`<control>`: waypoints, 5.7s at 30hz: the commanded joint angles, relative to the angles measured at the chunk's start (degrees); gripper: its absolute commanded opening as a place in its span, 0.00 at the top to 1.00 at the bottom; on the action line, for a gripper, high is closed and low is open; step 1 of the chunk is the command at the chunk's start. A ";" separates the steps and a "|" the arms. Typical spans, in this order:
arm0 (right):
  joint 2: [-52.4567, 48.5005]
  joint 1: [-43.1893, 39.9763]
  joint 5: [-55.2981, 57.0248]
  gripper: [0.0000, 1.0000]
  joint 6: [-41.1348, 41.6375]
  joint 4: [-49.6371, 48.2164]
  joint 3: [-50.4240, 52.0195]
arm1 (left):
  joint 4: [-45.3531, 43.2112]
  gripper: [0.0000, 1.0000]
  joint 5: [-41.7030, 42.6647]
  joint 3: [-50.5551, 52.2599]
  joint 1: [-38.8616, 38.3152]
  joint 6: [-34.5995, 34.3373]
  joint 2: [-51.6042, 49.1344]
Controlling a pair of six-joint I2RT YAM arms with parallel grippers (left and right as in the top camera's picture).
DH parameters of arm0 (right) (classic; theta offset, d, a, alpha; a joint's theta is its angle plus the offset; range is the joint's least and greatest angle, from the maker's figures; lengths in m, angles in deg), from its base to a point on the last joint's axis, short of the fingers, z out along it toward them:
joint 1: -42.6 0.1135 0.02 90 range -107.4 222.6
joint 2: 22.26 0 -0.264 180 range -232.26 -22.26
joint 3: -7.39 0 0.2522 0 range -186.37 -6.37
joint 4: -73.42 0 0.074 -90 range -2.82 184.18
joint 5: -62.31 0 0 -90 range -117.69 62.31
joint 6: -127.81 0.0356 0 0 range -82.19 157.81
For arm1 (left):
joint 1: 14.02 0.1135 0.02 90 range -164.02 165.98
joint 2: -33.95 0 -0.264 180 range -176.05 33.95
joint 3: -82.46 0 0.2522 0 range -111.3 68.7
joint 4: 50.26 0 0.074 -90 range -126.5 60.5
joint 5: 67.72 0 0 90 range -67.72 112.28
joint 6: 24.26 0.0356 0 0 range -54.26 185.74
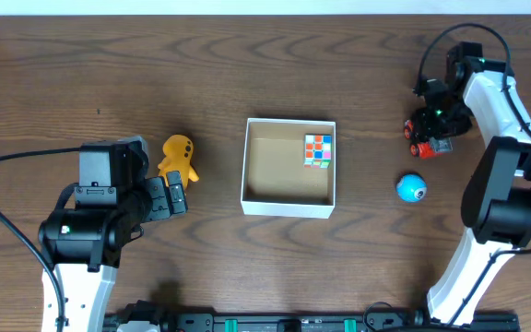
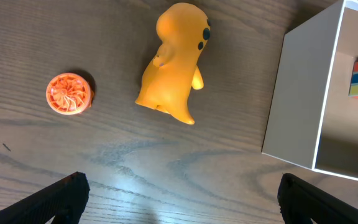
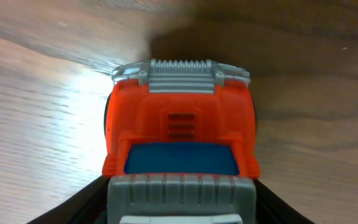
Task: Pack container
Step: 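Carry the red truck with the right gripper over the box, then lower the truck into the box beside the cube and release, then move the right gripper to the blue ball and grasp it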
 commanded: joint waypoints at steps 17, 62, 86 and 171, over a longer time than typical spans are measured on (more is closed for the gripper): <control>26.51 27.58 3.72 0.99 37.81 -0.79 -1.51 | 0.02 0.02 -1.07 -1.18 0.20 0.48 -0.11; 5.95 47.01 6.40 0.93 66.49 -5.01 1.62 | 0.63 0.02 -1.07 -1.18 0.20 0.48 -0.11; 5.95 46.40 10.38 0.23 62.05 -7.28 1.62 | 0.74 0.02 -1.07 -1.18 0.20 0.48 -0.11; 26.73 1.79 0.92 0.51 53.46 -24.20 45.88 | 1.09 0.02 -1.07 -1.18 0.20 0.48 -0.11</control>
